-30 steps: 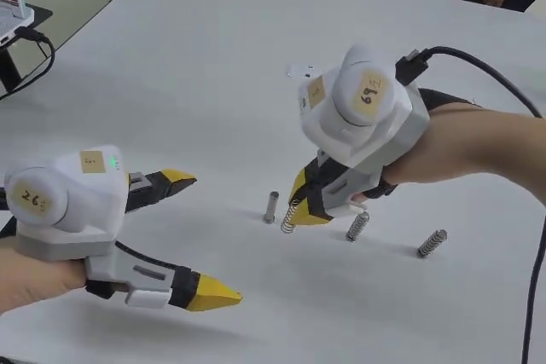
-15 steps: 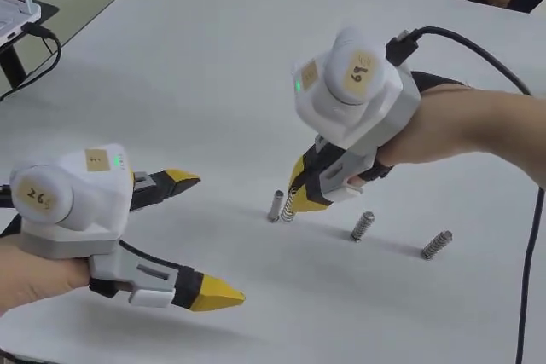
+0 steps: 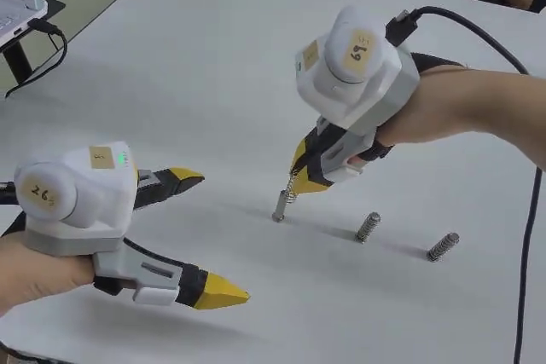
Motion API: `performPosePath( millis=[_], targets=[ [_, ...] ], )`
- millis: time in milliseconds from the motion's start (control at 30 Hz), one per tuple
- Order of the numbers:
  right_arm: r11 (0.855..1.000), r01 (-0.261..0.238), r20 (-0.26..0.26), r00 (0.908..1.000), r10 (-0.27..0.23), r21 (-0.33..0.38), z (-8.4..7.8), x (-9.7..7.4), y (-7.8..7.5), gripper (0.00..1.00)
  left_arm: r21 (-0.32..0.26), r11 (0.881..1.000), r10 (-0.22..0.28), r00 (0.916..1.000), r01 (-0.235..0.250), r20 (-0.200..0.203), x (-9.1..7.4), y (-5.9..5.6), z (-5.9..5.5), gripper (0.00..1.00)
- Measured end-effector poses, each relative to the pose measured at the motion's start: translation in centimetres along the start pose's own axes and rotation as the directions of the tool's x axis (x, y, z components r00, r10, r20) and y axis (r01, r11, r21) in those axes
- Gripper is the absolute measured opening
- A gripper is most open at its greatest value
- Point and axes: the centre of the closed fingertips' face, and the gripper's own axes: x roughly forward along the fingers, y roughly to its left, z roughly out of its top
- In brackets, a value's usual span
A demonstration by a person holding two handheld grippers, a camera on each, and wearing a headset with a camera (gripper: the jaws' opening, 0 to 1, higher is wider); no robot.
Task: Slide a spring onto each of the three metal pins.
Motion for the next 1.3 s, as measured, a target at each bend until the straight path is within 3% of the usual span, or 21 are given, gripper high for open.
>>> performPosePath(
  millis=[400, 1300],
  targets=[
    [1.000, 0.010, -0.013, 0.9999, -0.010, -0.014, -0.2, 0.6, -1.2, 0.07, -0.002, 1.000, -0.001, 1.0000, 0.001, 0.002, 0.0, 0.1, 0.0, 0.98],
    [0.999, -0.004, -0.037, 0.9993, 0.003, -0.041, -0.2, 1.5, -1.3, 0.07, -0.011, 1.000, 0.011, 0.9999, -0.011, 0.006, -0.3, 0.6, 0.1, 0.98]
  ],
)
